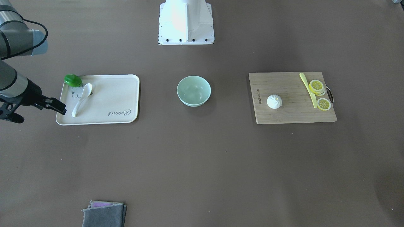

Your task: Put spoon and bun in bowl

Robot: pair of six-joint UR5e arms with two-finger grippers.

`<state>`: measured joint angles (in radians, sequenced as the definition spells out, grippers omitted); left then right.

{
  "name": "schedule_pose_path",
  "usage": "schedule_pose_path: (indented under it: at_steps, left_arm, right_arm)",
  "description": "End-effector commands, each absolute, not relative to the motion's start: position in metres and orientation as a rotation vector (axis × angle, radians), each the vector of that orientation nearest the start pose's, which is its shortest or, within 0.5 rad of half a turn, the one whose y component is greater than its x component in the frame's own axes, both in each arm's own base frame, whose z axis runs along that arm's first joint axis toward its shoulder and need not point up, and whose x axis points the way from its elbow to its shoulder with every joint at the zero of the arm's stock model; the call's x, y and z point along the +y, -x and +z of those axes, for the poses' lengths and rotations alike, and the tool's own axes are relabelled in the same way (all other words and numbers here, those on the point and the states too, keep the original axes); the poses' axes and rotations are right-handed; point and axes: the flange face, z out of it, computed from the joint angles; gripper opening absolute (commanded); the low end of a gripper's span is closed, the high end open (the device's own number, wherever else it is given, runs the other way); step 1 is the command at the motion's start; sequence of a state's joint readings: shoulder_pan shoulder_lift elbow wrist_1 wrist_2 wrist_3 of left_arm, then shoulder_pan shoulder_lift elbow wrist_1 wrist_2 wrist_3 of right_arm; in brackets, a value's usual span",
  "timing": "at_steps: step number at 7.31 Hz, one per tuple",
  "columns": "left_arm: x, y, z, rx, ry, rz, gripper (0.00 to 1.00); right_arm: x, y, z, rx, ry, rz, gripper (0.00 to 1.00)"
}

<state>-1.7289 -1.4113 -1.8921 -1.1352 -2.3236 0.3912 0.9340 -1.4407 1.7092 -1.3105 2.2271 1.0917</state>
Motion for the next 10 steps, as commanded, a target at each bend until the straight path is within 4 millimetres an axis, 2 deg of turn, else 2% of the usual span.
schedule_pose_path:
  at_steps: [1, 5, 6, 9, 10]
  left_arm:
    - [-0.381, 0.127, 0.613, 0.790, 0.043, 0.120, 0.97]
    - [-0.383, 0.127, 0.612, 0.789, 0.040, 0.121, 0.97]
    - [-0.383, 0.127, 0.611, 0.789, 0.039, 0.122, 0.97]
    - [-0.384, 0.127, 0.610, 0.788, 0.036, 0.123, 0.97]
    - [-0.384, 0.127, 0.610, 0.788, 0.037, 0.121, 0.97]
  right_arm:
    - [-0.484, 0.298, 0.505, -0.776, 0.183, 0.256, 0.91]
    - [-0.469, 0.331, 0.506, -0.757, 0.205, 0.235, 0.77]
    - [-0.471, 0.335, 0.503, -0.760, 0.204, 0.231, 0.70]
    - [-0.469, 0.337, 0.503, -0.758, 0.208, 0.230, 0.38]
    - [-0.466, 0.335, 0.507, -0.754, 0.212, 0.230, 0.38]
